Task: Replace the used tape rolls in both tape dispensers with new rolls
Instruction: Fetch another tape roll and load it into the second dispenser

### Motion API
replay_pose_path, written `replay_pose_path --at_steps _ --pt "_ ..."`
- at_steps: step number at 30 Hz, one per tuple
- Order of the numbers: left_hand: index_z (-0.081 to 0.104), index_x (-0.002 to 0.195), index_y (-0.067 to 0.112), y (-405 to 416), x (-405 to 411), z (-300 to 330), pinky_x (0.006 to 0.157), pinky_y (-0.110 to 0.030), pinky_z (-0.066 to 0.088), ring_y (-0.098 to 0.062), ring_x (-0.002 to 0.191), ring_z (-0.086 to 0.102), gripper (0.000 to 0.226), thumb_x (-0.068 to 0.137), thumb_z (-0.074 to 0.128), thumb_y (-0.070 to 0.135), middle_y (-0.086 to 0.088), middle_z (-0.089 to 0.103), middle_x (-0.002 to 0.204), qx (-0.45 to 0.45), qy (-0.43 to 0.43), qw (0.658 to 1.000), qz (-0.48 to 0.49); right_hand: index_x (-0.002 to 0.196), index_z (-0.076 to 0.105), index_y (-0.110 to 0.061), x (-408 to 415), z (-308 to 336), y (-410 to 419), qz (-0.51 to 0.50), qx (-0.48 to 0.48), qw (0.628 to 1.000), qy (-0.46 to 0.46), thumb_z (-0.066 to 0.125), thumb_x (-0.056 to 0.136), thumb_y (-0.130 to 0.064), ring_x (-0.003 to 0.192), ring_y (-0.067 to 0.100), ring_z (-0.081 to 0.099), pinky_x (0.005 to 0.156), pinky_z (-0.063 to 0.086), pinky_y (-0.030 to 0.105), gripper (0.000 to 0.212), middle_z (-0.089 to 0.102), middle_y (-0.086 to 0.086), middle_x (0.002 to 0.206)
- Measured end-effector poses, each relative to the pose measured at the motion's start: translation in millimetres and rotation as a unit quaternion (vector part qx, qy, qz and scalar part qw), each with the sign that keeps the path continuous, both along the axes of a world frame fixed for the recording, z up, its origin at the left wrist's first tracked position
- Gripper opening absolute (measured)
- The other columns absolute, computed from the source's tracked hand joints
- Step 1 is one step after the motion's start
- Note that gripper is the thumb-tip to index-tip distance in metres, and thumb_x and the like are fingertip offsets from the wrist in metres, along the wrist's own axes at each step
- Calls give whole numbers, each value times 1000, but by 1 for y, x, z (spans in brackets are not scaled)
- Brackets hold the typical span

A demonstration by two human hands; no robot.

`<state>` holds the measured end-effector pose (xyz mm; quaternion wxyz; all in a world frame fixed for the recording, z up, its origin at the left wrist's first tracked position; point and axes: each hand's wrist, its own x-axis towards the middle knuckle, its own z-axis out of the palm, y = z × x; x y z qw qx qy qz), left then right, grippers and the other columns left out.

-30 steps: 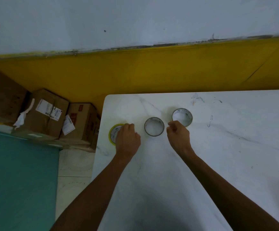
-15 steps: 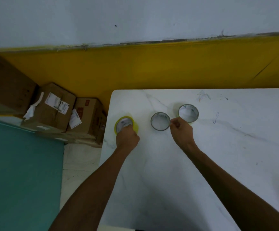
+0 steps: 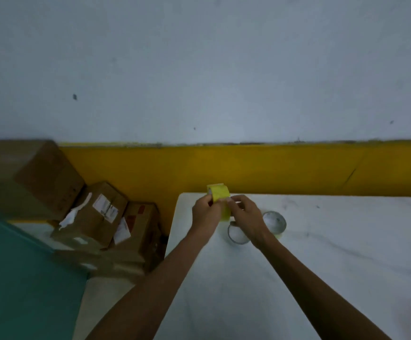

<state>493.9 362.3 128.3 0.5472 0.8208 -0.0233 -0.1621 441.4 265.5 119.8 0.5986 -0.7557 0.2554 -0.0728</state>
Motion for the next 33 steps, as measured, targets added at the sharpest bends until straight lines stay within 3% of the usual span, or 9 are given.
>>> replay_pose_path --at_steps 5,7,10,13,19,23,26,33 --pt "68 89 17 -8 -10 55 67 -32 44 -18 80 56 11 93 60 23 -3 64 86 -90 1 996 -21 95 62 -1 -7 48 6 -30 -21 996 -87 47 97 -35 72 23 58 68 57 50 37 61 24 86" --pt "68 83 20 -9 -15 67 75 -40 50 -24 85 60 12 92 61 21 -5 67 87 -102 3 994 -26 96 61 1 -15 61 5 -50 -27 993 -106 49 95 -35 70 19 54 62 56 45 38 60 27 86" --pt "71 82 21 -15 -26 83 91 -51 52 -31 95 63 10 90 64 22 -9 70 93 -95 -3 995 -40 90 61 -2 -31 72 1 -65 -30 989 -130 49 93 -36 66 14 46 57 43 35 36 52 10 71" --pt "72 90 16 -26 -45 94 94 -51 51 -31 98 63 12 91 62 22 -11 71 98 -90 -5 994 -63 73 56 -11 -50 75 -13 -73 -43 986 -145 50 95 -31 61 10 38 56 33 29 30 43 -2 62" --pt "72 89 14 -70 -102 100 95 -51 51 -32 100 64 15 92 60 22 -14 71 99 -85 8 990 -109 63 44 -16 -110 75 -57 -112 -66 977 -167 53 94 -24 52 6 30 49 23 17 33 36 -1 56" --pt "70 89 14 -121 -163 97 91 -46 52 -32 98 64 14 93 59 21 -10 69 92 -89 20 984 -155 64 51 -6 -178 68 -107 -148 -79 976 -137 54 91 -30 56 8 37 52 27 22 37 43 2 60" --pt "68 90 18 -162 -217 91 94 -46 51 -29 101 63 12 93 59 25 -6 69 98 -85 37 976 -196 75 59 6 -235 60 -149 -195 -75 971 -118 56 87 -38 60 12 44 56 34 30 45 50 5 63" --pt "69 99 14 -249 -336 67 97 -53 52 -32 103 65 17 89 61 24 -14 70 107 -58 80 945 -310 78 65 0 -379 39 -216 -306 -50 947 -84 56 82 -43 68 17 55 62 47 39 44 60 6 69"
